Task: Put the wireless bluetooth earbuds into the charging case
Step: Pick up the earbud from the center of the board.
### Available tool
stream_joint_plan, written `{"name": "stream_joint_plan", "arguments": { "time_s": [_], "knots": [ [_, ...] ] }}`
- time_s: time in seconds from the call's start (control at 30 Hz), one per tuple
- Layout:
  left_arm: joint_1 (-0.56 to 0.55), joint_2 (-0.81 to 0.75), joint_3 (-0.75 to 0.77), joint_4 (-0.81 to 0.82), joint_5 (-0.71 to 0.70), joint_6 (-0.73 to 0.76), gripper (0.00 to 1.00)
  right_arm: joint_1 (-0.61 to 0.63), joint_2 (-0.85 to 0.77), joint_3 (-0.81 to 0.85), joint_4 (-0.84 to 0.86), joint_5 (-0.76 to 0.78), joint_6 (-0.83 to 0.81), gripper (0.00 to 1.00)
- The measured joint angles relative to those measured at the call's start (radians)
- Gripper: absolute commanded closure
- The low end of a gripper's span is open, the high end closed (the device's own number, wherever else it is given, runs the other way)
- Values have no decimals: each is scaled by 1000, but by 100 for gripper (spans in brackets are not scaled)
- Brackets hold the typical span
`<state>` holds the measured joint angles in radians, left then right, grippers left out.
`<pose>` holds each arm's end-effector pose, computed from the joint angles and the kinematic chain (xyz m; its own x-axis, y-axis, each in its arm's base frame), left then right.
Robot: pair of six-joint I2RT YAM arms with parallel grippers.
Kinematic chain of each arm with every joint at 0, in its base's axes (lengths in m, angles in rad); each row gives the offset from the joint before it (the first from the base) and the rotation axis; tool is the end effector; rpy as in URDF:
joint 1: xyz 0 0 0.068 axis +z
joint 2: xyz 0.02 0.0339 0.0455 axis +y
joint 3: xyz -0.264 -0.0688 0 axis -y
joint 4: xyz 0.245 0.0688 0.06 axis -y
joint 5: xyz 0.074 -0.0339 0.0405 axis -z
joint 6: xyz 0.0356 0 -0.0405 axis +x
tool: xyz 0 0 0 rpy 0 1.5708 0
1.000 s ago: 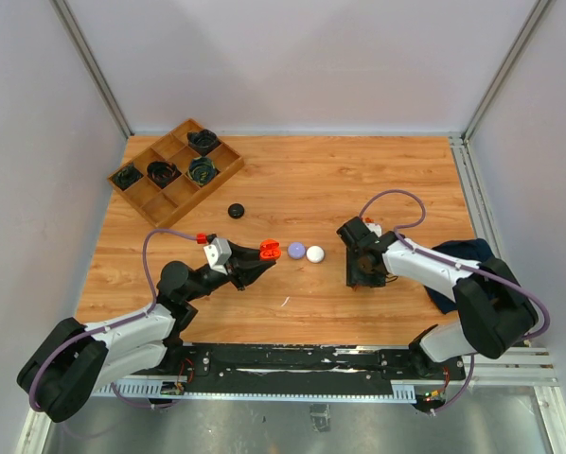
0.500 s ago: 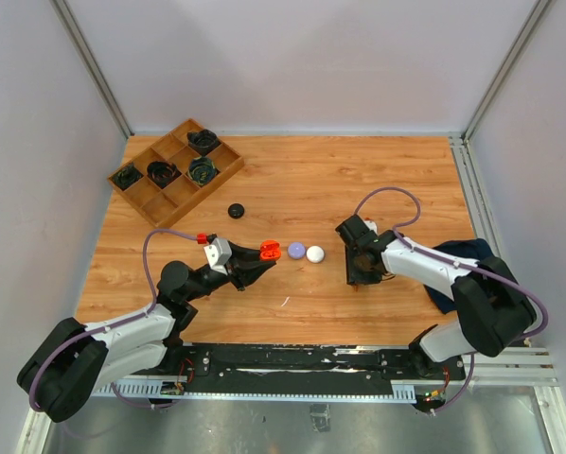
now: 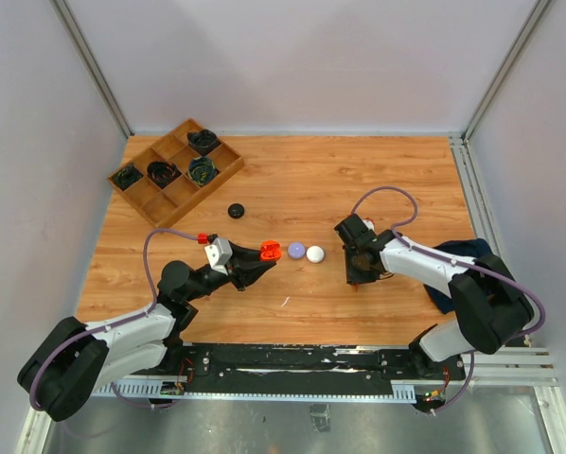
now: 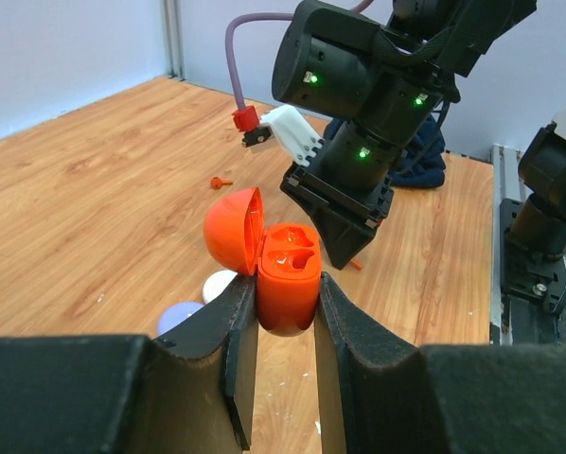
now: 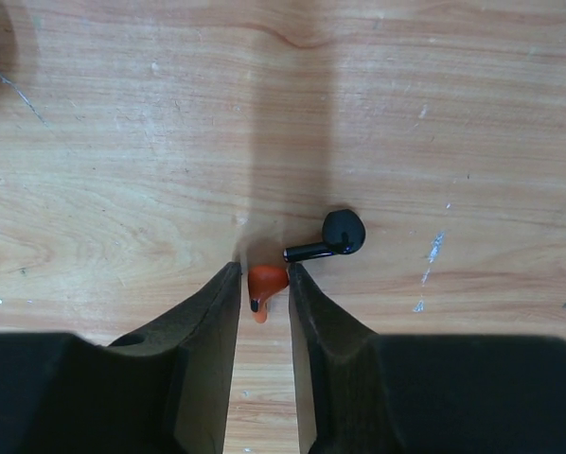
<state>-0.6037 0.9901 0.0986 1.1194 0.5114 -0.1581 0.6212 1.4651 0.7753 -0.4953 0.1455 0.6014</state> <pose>0.1367 -0.1154 0.2050 0.0439 -0.1971 -0.9794 0.9058 0.4215 -0.0442 0.2148 0.1474 0.1652 -0.9220 0.0286 -0.3862 -0.0120 0.9947 0.1021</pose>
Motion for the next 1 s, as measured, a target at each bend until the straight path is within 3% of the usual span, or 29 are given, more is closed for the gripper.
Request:
{"name": "stream_joint_plan", "arguments": {
  "time_s": [0.17,0.47,1.0],
  "knots": [
    [0,0,0,0,2,0,100,0,0,0,3,-7,-1,79],
    [0,-11,0,1,2,-1,100,0,-16,0,1,-16,-24,81],
    [0,-21,-34,102,-13,20,100,6,-283,45,140,-79,-143,82]
  ]
}}
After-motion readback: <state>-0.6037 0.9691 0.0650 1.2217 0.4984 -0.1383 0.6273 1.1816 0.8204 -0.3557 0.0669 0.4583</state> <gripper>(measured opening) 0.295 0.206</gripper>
